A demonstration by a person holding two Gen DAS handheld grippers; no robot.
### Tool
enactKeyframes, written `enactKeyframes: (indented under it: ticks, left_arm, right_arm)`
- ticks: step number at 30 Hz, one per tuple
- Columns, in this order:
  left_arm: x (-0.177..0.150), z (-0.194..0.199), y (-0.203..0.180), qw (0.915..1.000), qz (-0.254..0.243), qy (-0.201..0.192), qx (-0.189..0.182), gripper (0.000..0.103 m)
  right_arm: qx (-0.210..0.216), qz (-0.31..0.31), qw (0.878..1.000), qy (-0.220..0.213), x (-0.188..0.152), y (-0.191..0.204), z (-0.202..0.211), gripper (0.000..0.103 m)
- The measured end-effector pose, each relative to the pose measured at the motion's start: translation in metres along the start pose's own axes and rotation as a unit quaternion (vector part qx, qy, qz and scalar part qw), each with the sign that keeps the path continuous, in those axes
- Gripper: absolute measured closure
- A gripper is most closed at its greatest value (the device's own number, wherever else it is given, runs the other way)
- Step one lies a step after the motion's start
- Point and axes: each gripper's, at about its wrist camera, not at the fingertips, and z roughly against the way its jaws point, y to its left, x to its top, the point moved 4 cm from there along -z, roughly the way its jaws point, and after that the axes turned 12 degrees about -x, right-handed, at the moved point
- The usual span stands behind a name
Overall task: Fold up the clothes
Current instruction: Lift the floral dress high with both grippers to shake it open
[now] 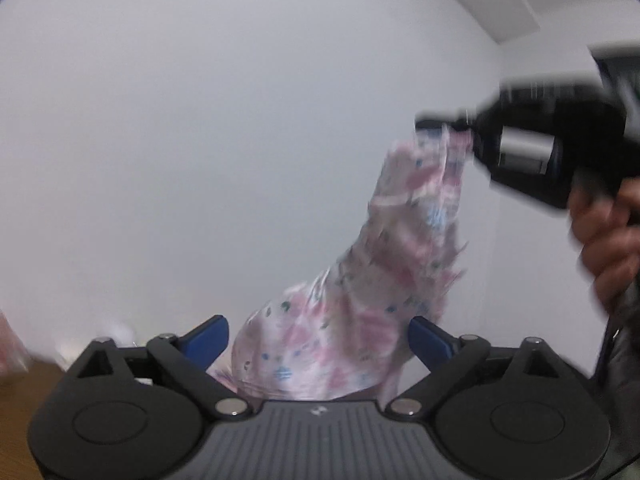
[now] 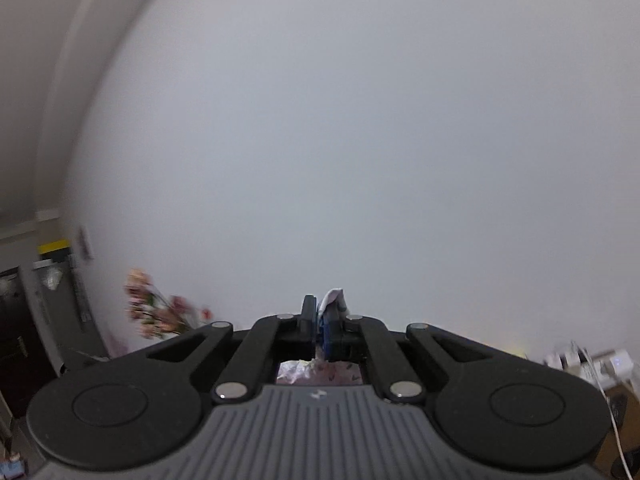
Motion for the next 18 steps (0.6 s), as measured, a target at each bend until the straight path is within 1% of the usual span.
enactKeyframes:
  ticks: [1,2,3,5,6,8,10,12,14,15,18]
  left_arm:
    - [0.005,0.004,-0.007,0.9999,-0.013,0.004,0.004,0.048]
    - [0.013,0.008,-0.011,0.9998,-0.014,0.01,0.007,0.081]
    - [0.021,0.016,-0.012,1.0,-0.004,0.004,0.005,0.101]
    - [0.039,0.034,-0.014,0.9996,0.018,-0.022,-0.001,0.1]
    - [0.049,0.045,-0.018,0.9991,0.016,-0.04,-0.003,0.1]
    - [0.07,0.071,-0.031,0.9967,-0.003,-0.082,-0.005,0.1]
    - [0.092,0.098,-0.044,0.9921,-0.022,-0.123,-0.007,0.1]
    - [0.111,0.116,-0.058,0.9868,-0.055,-0.152,0.003,0.1]
    - [0.124,0.122,-0.067,0.9824,-0.082,-0.166,0.02,0.1]
    - [0.128,0.12,-0.068,0.9813,-0.09,-0.168,0.028,0.1]
    - [0.13,0.101,-0.057,0.9809,-0.097,-0.155,0.066,0.101]
  right_arm:
    - [0.005,0.006,1.0,-0.01,0.004,0.009,0.014,0.101]
    - [0.013,0.007,1.0,-0.018,0.009,0.018,0.029,0.101]
    - [0.021,0.01,0.999,-0.025,0.014,0.025,0.043,0.101]
    - [0.034,0.022,0.998,-0.042,0.024,0.04,0.071,0.101]
    - [0.042,0.031,0.997,-0.051,0.028,0.047,0.086,0.101]
    - [0.054,0.048,0.995,-0.074,0.039,0.063,0.115,0.101]
    - [0.073,0.055,0.991,-0.093,0.049,0.073,0.14,0.101]
    - [0.094,0.058,0.988,-0.108,0.057,0.08,0.16,0.101]
    - [0.108,0.067,0.984,-0.124,0.063,0.088,0.172,0.101]
    - [0.111,0.067,0.984,-0.124,0.063,0.087,0.171,0.101]
    - [0.099,0.052,0.988,-0.107,0.063,0.071,0.144,0.101]
